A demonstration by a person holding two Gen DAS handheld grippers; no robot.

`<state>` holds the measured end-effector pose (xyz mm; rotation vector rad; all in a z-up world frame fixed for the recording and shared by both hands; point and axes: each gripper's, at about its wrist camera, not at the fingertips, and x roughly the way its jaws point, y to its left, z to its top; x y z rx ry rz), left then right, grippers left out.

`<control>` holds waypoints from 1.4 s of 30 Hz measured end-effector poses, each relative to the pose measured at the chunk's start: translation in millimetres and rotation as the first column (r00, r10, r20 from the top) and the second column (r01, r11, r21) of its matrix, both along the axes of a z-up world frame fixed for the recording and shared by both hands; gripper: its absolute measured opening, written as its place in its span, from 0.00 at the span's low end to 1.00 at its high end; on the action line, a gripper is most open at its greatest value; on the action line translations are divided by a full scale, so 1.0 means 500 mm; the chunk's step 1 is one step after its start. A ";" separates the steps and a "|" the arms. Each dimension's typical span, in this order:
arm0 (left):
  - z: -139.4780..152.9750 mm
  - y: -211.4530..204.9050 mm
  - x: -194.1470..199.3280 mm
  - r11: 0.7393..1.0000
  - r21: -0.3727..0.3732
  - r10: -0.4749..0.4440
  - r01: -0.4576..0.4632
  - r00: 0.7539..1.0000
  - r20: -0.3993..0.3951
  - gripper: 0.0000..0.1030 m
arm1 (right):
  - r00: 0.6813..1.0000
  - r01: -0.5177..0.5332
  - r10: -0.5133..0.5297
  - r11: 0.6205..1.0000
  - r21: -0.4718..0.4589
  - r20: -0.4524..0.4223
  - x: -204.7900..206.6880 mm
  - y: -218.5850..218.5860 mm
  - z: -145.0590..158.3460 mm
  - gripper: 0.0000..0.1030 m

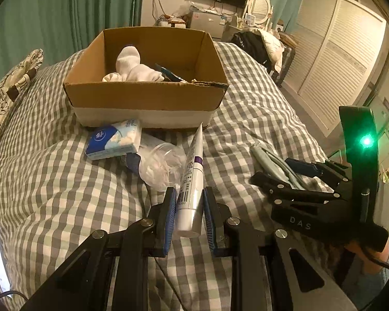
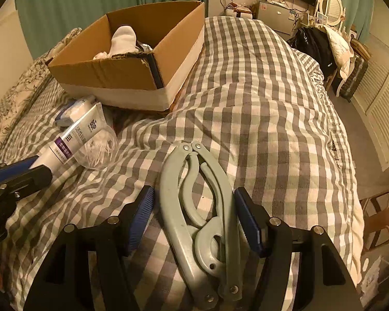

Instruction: Organize objects

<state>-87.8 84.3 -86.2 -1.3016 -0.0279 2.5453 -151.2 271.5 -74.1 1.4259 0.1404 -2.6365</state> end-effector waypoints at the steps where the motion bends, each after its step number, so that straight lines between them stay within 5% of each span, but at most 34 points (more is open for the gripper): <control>1: 0.003 0.000 0.001 1.000 0.000 0.001 -0.001 1.000 -0.002 0.20 | 1.000 0.007 -0.007 1.000 0.001 -0.003 0.002 0.000 0.001 0.57; 18: 0.044 -0.008 0.019 1.000 0.025 0.005 -0.004 0.999 -0.042 0.20 | 0.997 0.024 -0.025 1.000 -0.014 -0.075 0.046 0.000 0.067 0.37; 26: 0.106 -0.013 0.040 1.000 0.031 0.005 -0.002 0.994 -0.114 0.20 | 0.983 0.005 -0.006 1.000 -0.008 -0.183 0.096 -0.008 0.169 0.35; 27: 0.117 -0.011 0.042 1.000 0.022 0.003 -0.001 0.991 -0.132 0.20 | 0.981 -0.008 0.007 1.000 -0.008 -0.195 0.100 -0.012 0.185 0.18; 29: 0.145 -0.011 0.042 1.000 0.009 0.004 -0.003 0.985 -0.171 0.20 | 0.976 -0.025 0.024 1.000 -0.002 -0.218 0.105 -0.019 0.211 0.09; 42: 0.217 -0.050 -0.033 0.999 -0.018 0.022 -0.028 0.967 -0.256 0.20 | 0.958 -0.097 0.096 0.995 0.010 -0.269 0.055 -0.080 0.264 0.08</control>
